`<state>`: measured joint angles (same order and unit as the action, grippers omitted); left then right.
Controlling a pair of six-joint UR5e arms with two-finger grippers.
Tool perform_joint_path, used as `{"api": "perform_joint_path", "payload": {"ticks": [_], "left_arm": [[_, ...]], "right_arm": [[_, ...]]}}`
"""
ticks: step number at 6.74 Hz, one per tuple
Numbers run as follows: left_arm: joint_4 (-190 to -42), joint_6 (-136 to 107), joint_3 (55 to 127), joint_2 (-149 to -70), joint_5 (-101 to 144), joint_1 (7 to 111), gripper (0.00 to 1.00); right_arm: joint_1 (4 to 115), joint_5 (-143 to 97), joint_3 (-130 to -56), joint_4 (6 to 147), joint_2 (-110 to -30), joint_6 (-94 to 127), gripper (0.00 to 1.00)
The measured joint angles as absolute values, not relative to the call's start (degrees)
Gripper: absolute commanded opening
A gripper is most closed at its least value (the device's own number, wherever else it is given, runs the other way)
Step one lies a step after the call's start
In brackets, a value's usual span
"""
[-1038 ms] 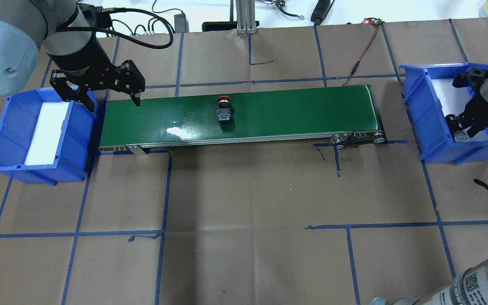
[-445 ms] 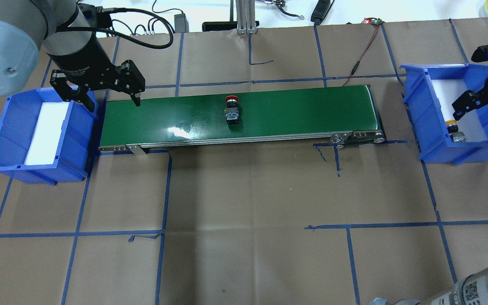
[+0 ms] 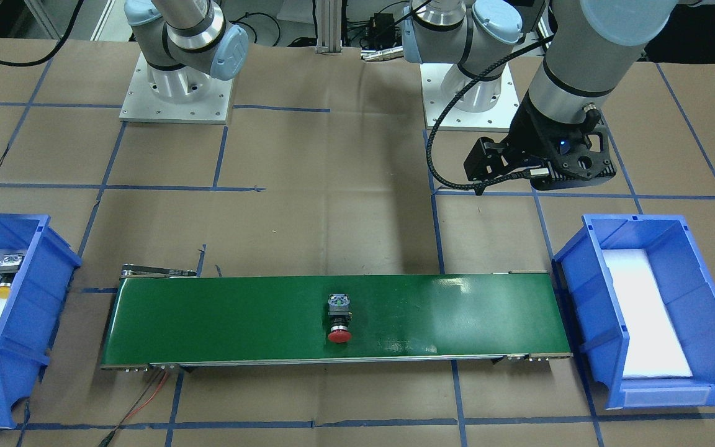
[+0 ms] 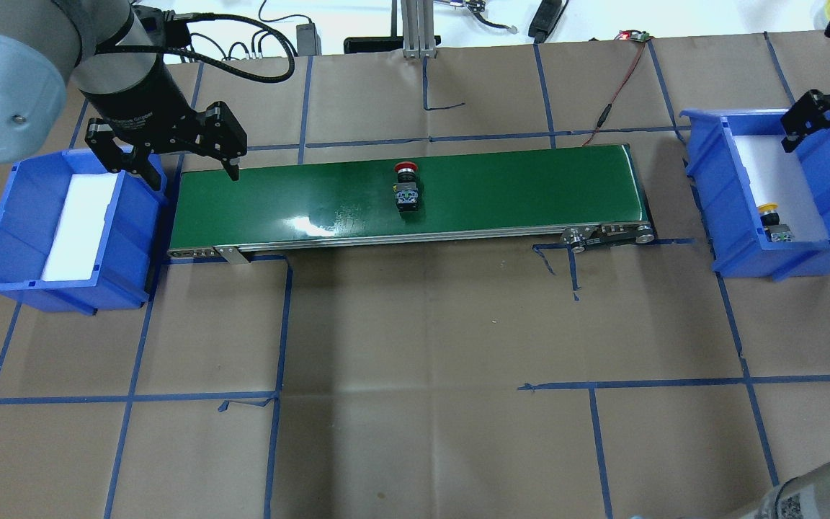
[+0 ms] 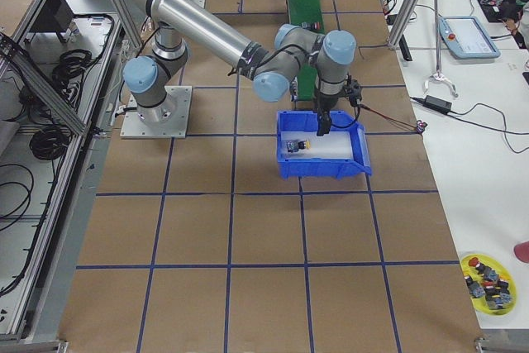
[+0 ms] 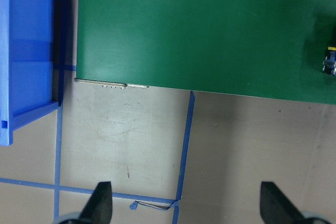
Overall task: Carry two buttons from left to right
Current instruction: 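Move the right gripper back over the conveyor and grasp the red button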
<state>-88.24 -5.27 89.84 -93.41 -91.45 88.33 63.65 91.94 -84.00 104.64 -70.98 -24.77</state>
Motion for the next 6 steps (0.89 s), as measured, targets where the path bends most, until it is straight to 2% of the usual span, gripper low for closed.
{"api": "perform_joint_path", "payload": {"ticks": [2,4,6], "left_arm": [[-88.24,-5.27,89.76,-93.57,-91.42,88.33,1.00],[-88.24,-5.27,89.74,-93.61,-91.41,88.32,1.00],[-88.24,-5.13,89.74,-93.52,-91.43,88.33,1.00]], "right_arm": [[72.88,89.91,-78.54,101.00,-70.81,-9.72,1.00],[84.77,89.41,-77.62,101.10,-70.66,2.90,1.00],[91.08,89.21,-78.14,101.57,-70.24,6.48,1.00]]}}
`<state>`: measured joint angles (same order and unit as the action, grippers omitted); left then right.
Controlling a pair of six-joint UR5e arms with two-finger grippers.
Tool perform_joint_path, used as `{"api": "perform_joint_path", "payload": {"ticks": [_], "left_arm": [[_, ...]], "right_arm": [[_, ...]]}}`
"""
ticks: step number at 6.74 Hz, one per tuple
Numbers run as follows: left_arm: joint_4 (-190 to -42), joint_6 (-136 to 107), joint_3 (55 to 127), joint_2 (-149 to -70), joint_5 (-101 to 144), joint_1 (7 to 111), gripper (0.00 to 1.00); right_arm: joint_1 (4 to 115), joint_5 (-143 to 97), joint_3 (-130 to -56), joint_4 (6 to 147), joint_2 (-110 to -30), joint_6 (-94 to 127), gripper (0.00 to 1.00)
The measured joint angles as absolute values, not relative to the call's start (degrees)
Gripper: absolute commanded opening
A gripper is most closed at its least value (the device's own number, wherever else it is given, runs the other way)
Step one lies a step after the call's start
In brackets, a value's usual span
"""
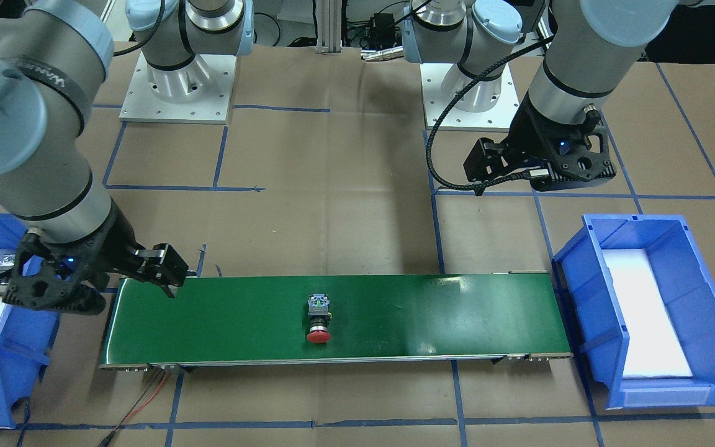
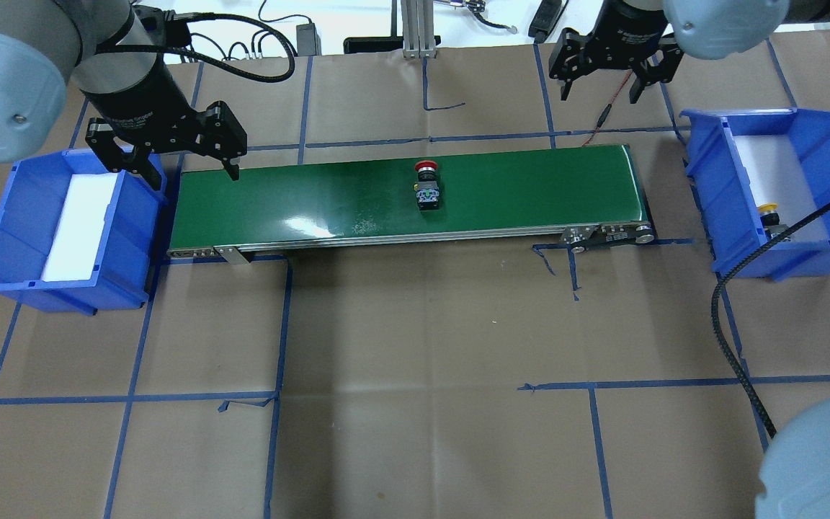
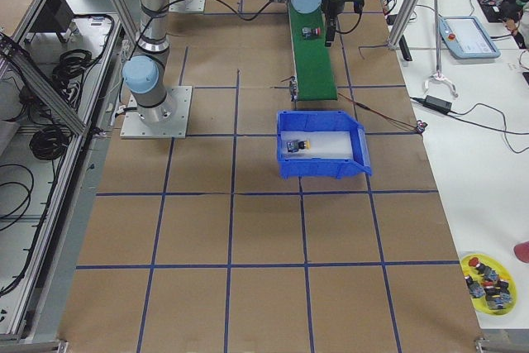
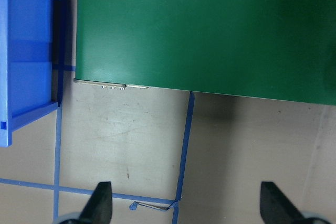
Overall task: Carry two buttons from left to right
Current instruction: 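Move the right gripper back over the conveyor and grasp the red button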
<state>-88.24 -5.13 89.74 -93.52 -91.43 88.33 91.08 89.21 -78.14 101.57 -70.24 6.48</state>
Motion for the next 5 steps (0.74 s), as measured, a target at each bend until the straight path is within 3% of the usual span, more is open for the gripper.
{"api": "perform_joint_path", "payload": {"ticks": [5], "left_arm": [[-88.24,-5.01,89.74,-93.43,-91.47,88.33,1.00]], "right_arm": [[92.59,89.08,-81.63,102.04,-69.85,6.61,1.00]]}}
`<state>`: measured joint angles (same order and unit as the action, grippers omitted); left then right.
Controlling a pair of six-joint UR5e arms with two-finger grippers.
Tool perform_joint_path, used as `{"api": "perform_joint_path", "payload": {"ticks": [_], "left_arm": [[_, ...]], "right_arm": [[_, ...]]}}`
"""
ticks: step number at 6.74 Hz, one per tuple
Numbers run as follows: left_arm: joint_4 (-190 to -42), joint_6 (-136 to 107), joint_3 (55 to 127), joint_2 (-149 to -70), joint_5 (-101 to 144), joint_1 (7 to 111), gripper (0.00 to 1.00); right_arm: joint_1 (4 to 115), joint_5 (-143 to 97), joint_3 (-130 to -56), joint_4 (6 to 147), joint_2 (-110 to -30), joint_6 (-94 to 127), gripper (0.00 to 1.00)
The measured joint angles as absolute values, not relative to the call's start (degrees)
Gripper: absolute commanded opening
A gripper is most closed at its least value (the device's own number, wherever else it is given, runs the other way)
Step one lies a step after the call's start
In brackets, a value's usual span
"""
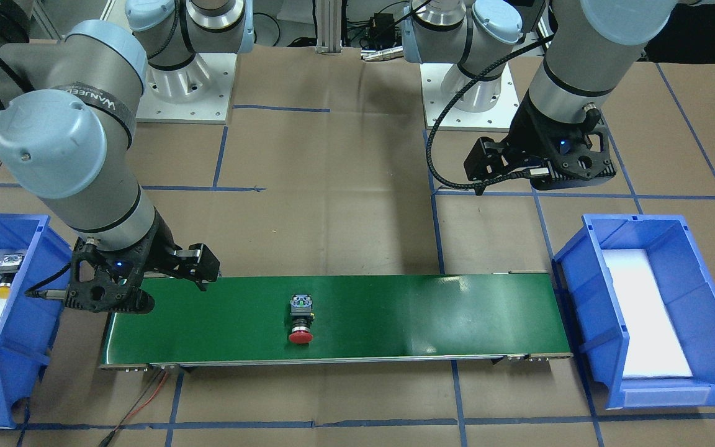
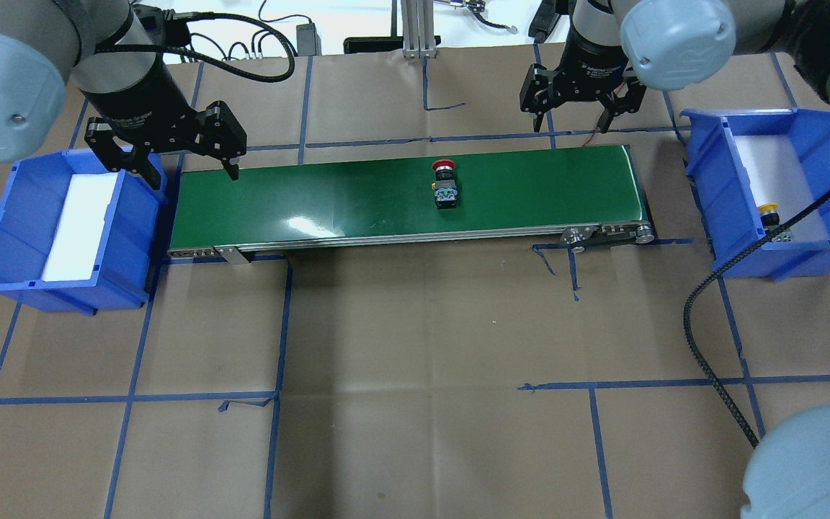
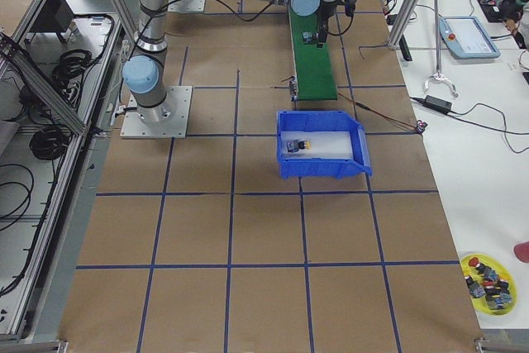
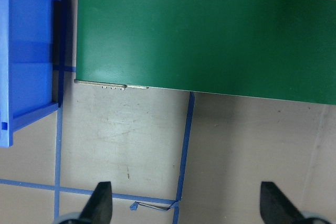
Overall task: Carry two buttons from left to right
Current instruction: 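Move the right gripper back over the conveyor and grasp the red button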
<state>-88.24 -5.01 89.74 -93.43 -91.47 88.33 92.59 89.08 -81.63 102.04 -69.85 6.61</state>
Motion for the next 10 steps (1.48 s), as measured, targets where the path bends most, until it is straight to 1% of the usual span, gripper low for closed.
{"api": "perform_joint_path", "payload": {"ticks": [5,10], "left_arm": [[-88.24,-5.01,89.81,-93.37,-91.49,88.33,1.00],[-88.24,-5.01,89.74,-93.34,-91.49,88.33,1.00]], "right_arm": [[92.42,84.35,-88.80,113.58,-69.14,6.29,1.00],[92.56,84.14,-88.78,117.15,-66.58,6.86,1.00]]}}
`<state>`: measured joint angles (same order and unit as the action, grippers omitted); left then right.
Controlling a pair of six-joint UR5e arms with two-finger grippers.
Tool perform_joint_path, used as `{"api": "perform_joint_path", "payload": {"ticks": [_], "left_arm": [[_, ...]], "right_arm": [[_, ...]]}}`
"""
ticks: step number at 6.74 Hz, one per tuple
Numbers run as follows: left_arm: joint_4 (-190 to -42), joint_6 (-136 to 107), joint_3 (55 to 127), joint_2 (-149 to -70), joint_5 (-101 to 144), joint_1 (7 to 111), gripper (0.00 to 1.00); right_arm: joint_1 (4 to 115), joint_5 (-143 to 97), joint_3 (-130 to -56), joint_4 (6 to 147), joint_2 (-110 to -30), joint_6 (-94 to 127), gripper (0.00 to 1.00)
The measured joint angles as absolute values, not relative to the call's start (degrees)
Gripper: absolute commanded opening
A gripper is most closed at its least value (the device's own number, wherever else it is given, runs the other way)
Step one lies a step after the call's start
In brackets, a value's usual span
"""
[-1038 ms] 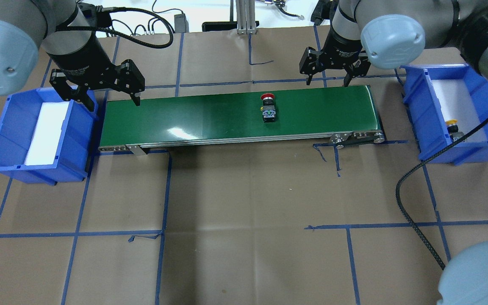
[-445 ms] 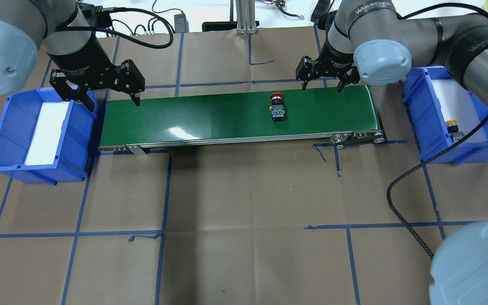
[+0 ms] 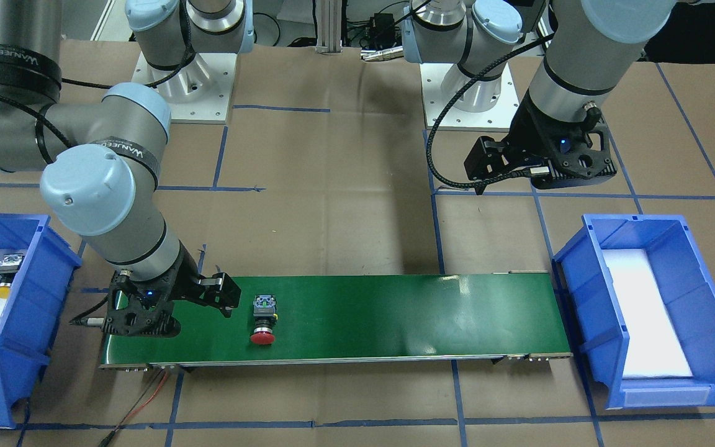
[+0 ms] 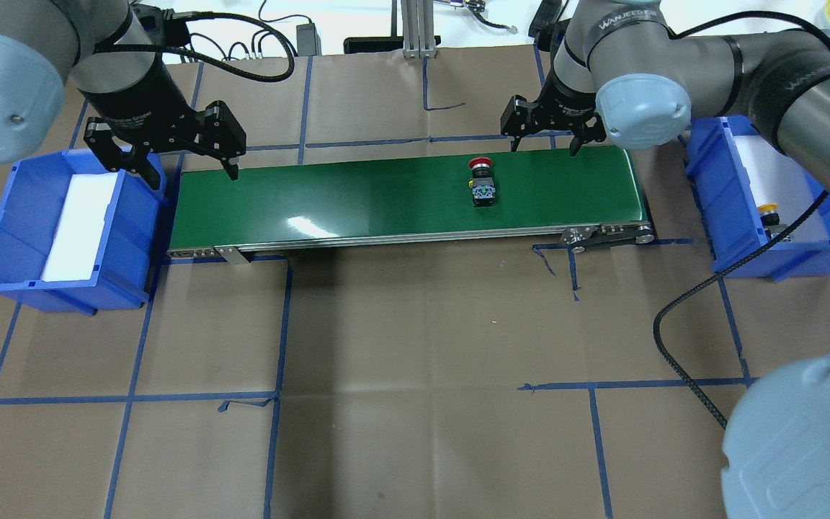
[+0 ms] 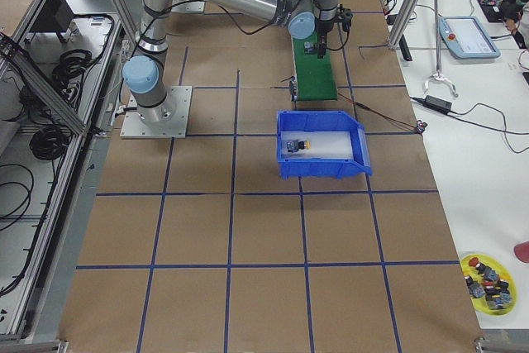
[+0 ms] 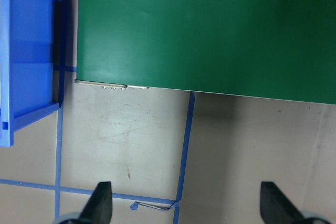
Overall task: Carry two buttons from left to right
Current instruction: 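Move the right gripper back over the conveyor and grasp the red button, then carry the red button to the blue bin and lower it beside the yellow one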
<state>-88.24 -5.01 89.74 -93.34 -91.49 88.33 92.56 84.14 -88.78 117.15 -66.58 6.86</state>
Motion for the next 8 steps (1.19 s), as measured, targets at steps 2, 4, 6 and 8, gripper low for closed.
{"api": "perform_joint_path", "payload": {"ticks": [2,4,6,8], "left_arm": [[-88.24,-5.01,89.74,-93.37,-91.45,88.33,1.00],[-88.24,-4.97,89.74,-93.35,-91.45,88.33,1.00],[-88.24,-4.94,89.77,-93.34,-91.49,88.33,1.00],[-88.24,-4.92,89.75,-93.36,-91.49,88.33,1.00]], "right_arm": [[93.38,84.11,-88.87,117.38,-65.94,6.93,1.00],[94.12,84.13,-88.89,117.48,-64.82,6.94,1.00],[94.42,84.15,-89.10,117.51,-63.50,6.96,1.00],[94.46,84.19,-89.65,117.51,-62.45,6.94,0.85]]}}
